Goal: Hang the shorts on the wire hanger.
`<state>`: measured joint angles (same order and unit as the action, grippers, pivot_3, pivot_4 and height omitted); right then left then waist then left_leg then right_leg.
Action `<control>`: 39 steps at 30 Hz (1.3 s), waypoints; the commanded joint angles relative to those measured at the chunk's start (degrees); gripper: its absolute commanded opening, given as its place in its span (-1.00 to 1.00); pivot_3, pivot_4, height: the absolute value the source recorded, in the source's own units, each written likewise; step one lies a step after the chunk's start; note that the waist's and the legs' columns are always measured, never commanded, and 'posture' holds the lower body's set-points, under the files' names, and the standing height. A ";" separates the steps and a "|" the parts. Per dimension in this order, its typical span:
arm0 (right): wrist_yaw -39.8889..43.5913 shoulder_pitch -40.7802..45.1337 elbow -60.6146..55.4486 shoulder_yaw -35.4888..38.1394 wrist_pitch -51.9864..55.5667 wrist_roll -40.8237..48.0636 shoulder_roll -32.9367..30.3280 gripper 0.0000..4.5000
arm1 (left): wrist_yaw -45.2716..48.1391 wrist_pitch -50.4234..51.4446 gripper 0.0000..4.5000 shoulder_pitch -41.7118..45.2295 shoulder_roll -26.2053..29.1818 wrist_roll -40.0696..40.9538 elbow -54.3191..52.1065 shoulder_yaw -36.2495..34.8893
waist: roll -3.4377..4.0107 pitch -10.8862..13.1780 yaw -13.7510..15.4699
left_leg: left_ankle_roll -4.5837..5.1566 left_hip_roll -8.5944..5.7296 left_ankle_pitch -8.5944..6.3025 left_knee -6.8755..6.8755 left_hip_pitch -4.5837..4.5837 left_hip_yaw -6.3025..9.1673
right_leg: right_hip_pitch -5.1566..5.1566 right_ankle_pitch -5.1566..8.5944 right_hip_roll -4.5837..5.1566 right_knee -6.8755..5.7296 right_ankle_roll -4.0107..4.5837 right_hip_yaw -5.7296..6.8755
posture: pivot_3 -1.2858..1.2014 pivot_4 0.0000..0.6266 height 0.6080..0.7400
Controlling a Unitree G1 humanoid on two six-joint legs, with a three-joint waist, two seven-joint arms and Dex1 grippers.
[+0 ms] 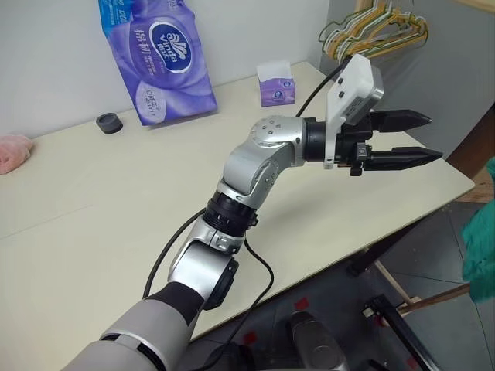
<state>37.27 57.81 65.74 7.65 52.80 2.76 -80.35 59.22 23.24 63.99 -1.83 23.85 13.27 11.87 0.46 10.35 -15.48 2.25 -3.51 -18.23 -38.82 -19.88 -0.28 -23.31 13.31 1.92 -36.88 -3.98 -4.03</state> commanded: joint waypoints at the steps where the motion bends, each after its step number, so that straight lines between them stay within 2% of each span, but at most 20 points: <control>1: 0.20 2.15 -0.56 0.32 -1.86 -0.77 -0.97 -1.00 | -0.39 -1.07 0.30 2.20 -0.42 0.65 -2.05 -1.00 | 0.00 0.00 0.01 | 0.00 0.00 0.00 0.00 0.00 0.01 | 0.00 0.00 0.00 0.00 0.00 0.00 | -0.19 -0.45 1.00; 2: -0.13 2.15 -0.63 0.42 -1.96 -0.81 -0.93 -1.00 | -0.39 -1.10 0.30 2.23 -0.45 0.63 -2.04 -1.01 | 0.00 0.00 0.01 | 0.00 0.00 0.00 0.00 0.00 0.00 | 0.00 0.00 -0.01 0.00 0.00 0.00 | -0.19 -0.45 1.00; 5: -0.16 2.20 -0.73 0.64 -2.19 -0.76 -0.82 -0.62 | -0.30 -1.39 0.32 2.32 -0.47 0.43 -1.87 -0.92 | 0.00 0.00 0.00 | 0.00 0.00 -0.01 0.00 0.00 -0.01 | 0.00 0.00 -0.02 0.00 -0.01 -0.01 | -0.19 -0.47 1.00; 15: -1.97 6.28 -2.74 1.53 -0.92 -0.43 -0.75 0.90 | -0.10 -2.12 0.32 2.20 -0.37 -0.24 -1.90 -0.21 | 0.00 0.00 -0.04 | 0.00 0.00 -0.02 0.00 0.01 -0.03 | 0.00 0.00 -0.04 0.01 -0.01 -0.04 | -0.20 -0.49 1.00; 16: -2.59 6.86 -2.85 1.62 -1.25 -0.55 -0.85 0.98 | -0.12 -2.19 0.32 2.21 -0.38 -0.25 -1.86 -0.20 | 0.00 0.00 -0.03 | 0.00 0.00 -0.01 0.00 0.01 -0.03 | 0.00 0.00 -0.04 0.00 -0.01 -0.03 | -0.20 -0.49 1.00; 22: -9.78 12.09 -4.32 3.38 -2.91 -0.74 -0.93 0.98 | -0.08 -2.40 0.32 2.07 -0.29 -0.42 -1.81 -0.12 | 0.00 0.00 -0.03 | -0.01 0.00 -0.02 0.00 0.01 -0.02 | 0.00 0.00 -0.04 0.01 -0.01 -0.03 | -0.19 -0.49 1.00; 24: -12.58 13.97 -7.70 3.97 -2.59 -0.73 -0.16 0.98 | 0.07 -2.48 0.32 1.86 -0.09 -0.66 -1.85 0.10 | 0.00 0.00 -0.03 | -0.01 0.00 -0.02 0.00 0.01 -0.02 | 0.00 0.00 -0.04 0.01 -0.01 -0.03 | -0.19 -0.50 1.00; 27: -11.90 11.61 -15.60 3.68 -2.47 -0.37 0.63 0.98 | 0.18 -2.51 0.32 1.42 0.45 -1.24 -2.14 0.58 | 0.00 0.00 -0.04 | -0.01 0.00 -0.03 0.00 0.01 -0.03 | -0.01 0.00 -0.04 0.00 -0.01 -0.05 | -0.19 -0.51 1.00; 30: -11.02 3.75 -27.81 5.59 -3.51 0.34 1.28 0.98 | -0.29 -1.95 0.32 0.16 1.84 -2.60 -3.20 1.55 | 0.00 -0.01 0.12 | 0.00 0.03 -0.03 0.00 0.00 0.00 | -0.01 0.00 -0.08 0.01 -0.02 -0.03 | -0.18 -0.51 1.00; 32: -10.69 -6.12 -41.68 9.42 -7.89 0.70 3.54 0.98 | -1.63 -0.95 0.32 -1.83 3.74 -4.13 -4.46 2.12 | -0.01 -0.04 0.25 | -0.03 0.06 -0.04 -0.03 0.00 -0.01 | -0.01 0.00 -0.06 -0.01 -0.03 -0.07 | -0.17 -0.53 1.00; 35: -11.36 -17.26 -59.47 15.97 -11.65 2.47 10.12 0.98 | -3.76 0.72 0.32 -4.77 6.82 -6.19 -6.18 2.47 | 0.02 -0.11 0.08 | -0.09 0.20 -0.06 -0.07 0.01 0.00 | -0.02 -0.02 0.03 -0.07 -0.07 -0.11 | -0.17 -0.54 1.00; 39: -11.58 -28.15 -78.44 18.57 -12.16 7.38 23.42 0.98 | -11.96 2.68 0.32 -9.16 12.15 -12.03 -6.45 0.65 | 0.04 -0.21 1.47 | -0.31 0.22 0.03 -0.16 -0.02 0.14 | -0.07 -0.06 0.01 -0.19 -0.13 -0.01 | -0.14 -0.58 1.00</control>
<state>25.88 30.79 -5.55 24.16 42.43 7.70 -58.54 50.88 24.98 55.25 9.13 13.70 8.64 15.03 0.50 10.14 -14.00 1.92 -3.29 -18.19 -38.98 -19.88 -0.07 -23.39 13.24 1.94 -37.07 -4.12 -3.99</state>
